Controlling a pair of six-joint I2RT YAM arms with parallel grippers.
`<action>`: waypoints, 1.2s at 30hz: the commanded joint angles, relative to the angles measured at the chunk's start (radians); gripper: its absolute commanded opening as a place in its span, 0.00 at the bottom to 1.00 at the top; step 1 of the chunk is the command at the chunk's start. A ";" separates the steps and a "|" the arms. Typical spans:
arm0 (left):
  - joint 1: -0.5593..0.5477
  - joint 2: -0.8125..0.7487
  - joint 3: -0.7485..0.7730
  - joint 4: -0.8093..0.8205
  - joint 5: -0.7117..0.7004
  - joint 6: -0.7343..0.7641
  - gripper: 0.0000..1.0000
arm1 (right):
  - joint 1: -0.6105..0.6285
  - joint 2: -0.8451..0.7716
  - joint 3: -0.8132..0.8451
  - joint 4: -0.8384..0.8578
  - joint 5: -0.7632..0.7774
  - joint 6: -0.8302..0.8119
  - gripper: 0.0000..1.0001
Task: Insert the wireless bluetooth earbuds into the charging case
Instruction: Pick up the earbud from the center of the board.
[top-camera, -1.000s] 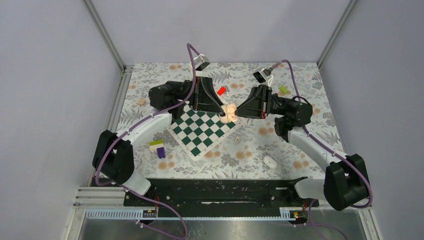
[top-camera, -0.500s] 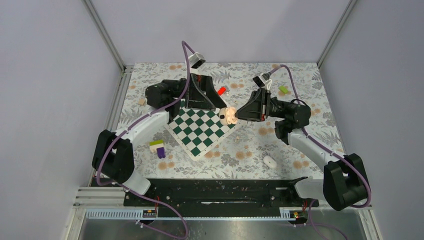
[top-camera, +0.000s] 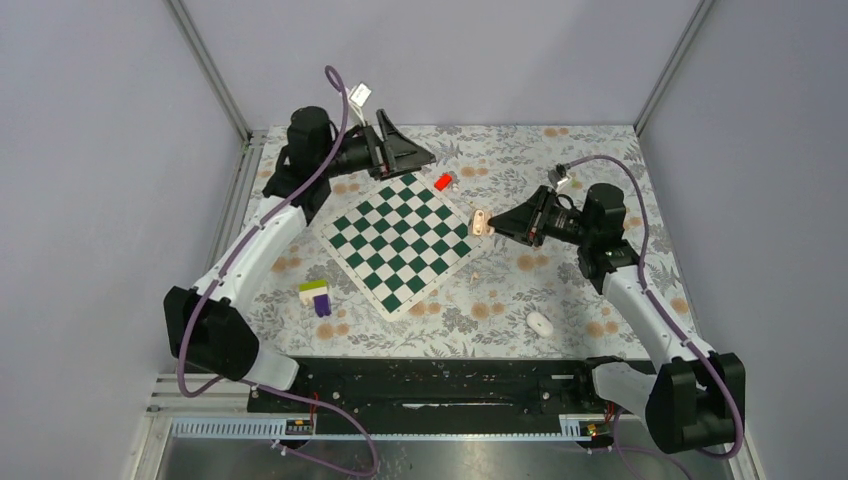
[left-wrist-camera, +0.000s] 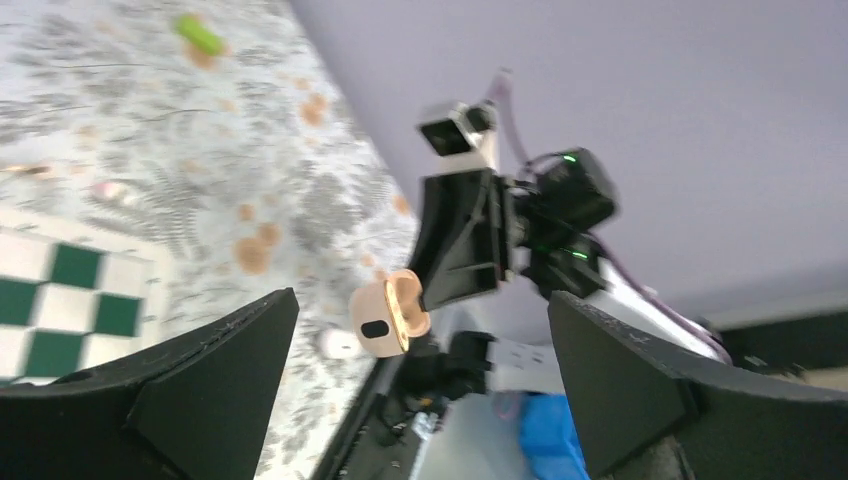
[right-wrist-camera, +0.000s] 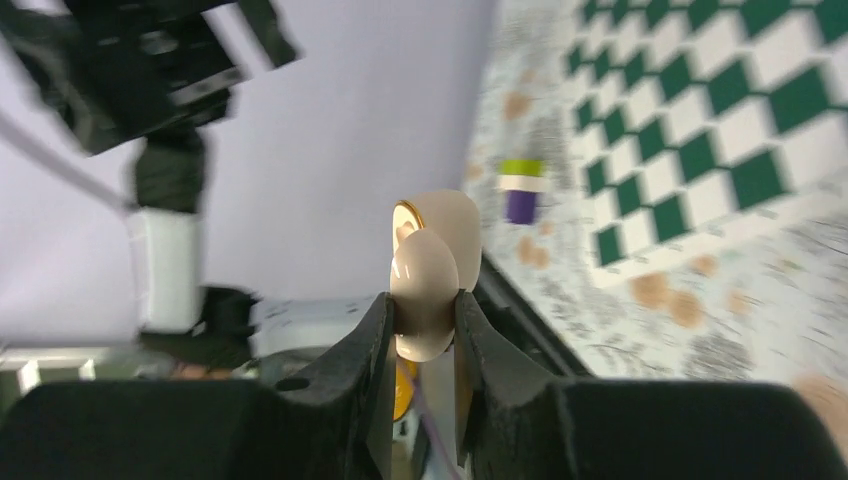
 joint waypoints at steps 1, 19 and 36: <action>-0.044 0.083 0.150 -0.609 -0.402 0.391 0.99 | -0.003 -0.059 0.064 -0.576 0.274 -0.401 0.00; -0.459 0.432 0.274 -0.790 -0.976 0.414 0.63 | -0.013 -0.208 0.012 -0.942 0.804 -0.551 0.00; -0.643 0.582 0.329 -0.780 -1.154 0.333 0.60 | -0.013 -0.255 -0.040 -0.962 0.789 -0.549 0.00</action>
